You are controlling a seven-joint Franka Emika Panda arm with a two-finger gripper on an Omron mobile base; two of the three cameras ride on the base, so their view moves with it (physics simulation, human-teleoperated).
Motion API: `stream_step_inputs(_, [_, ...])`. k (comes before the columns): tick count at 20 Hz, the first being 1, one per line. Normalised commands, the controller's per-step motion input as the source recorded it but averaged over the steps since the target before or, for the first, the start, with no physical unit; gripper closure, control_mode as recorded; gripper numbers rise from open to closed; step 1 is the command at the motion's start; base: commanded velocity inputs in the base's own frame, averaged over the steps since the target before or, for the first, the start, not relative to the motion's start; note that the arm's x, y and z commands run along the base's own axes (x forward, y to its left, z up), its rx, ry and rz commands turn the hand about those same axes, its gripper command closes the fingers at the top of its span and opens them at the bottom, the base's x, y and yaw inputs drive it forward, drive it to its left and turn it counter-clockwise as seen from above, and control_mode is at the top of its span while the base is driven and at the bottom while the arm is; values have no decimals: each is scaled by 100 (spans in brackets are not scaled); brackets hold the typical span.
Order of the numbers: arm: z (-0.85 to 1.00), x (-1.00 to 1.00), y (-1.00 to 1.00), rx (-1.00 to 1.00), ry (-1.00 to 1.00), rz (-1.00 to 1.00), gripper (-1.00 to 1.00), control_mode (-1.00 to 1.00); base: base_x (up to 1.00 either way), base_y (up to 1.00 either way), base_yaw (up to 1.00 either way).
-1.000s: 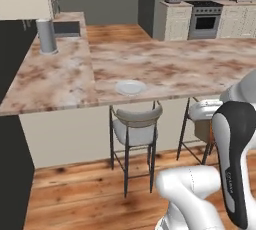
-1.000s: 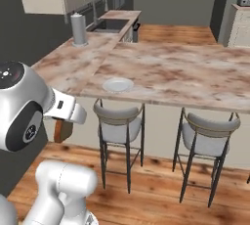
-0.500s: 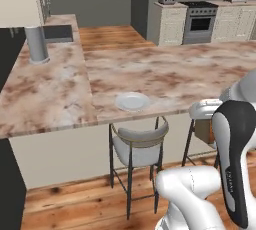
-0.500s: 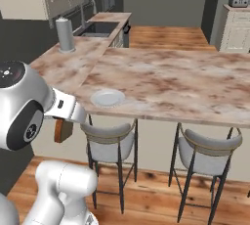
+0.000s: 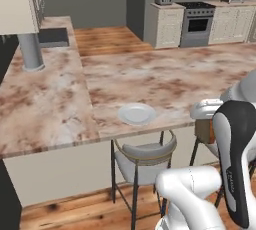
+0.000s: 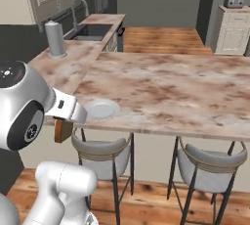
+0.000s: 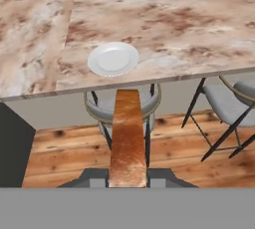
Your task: Start the toaster. Once the lever pops up, take the bread to the plate on the dining counter.
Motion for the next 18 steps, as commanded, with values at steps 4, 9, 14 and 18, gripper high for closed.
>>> stream_step_inputs(4, [0,0,0,0,0,0,100,100,33,39,-1])
stream_step_inputs(9, [0,0,0,0,0,0,100,100,24,43,0])
stream_step_inputs(14, [0,0,0,0,0,0,100,100,41,24,0])
stream_step_inputs(18, [0,0,0,0,0,0,100,100,49,9,0])
